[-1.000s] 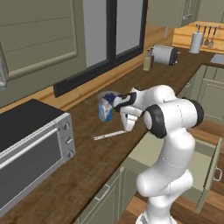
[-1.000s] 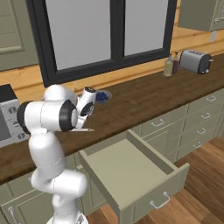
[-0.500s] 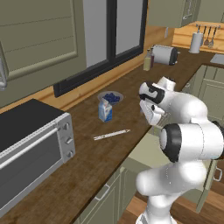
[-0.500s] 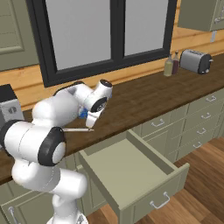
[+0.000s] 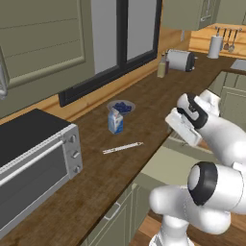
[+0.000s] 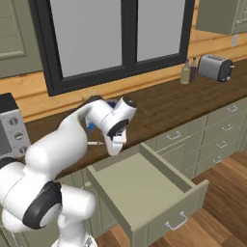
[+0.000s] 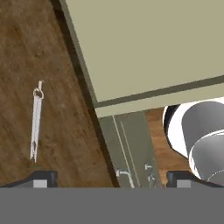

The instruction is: Pick the tongs from the drawer and place it on the counter.

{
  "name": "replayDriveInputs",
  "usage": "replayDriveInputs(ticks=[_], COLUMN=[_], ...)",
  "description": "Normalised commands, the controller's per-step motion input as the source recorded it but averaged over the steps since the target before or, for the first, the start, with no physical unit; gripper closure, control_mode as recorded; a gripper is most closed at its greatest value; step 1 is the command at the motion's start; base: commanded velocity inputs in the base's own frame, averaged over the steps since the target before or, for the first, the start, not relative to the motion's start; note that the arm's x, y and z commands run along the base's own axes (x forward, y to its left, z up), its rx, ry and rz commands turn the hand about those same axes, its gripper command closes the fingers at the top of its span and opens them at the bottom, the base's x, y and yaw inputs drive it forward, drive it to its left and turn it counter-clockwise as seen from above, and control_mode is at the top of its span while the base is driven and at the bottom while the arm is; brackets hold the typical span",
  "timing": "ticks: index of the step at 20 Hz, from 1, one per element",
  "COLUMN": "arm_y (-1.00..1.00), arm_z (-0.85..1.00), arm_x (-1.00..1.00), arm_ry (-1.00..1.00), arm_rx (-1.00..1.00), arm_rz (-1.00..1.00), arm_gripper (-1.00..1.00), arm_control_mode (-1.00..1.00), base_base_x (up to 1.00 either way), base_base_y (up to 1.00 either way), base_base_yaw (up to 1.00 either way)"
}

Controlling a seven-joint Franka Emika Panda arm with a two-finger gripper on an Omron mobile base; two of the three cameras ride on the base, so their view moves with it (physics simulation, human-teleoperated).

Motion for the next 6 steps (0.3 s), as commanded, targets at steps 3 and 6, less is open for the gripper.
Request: replayDriveInputs(ticks=[3,6], arm_y=[-0.09,0.0], arm_z=[0.01,0.06], arm_x=[-0.05,0.0], arm_ry=[-0.38,-0.41], arm_rx=[-0.05,-0.07], arm_rz=[0.79,0.76], arm_gripper=[-1.0,-1.0], arm_control_mode=[-1.0,-1.0], base_base_x=[0.0,0.0], base_base_y=[0.0,0.0], base_base_yaw=[0.0,0.0])
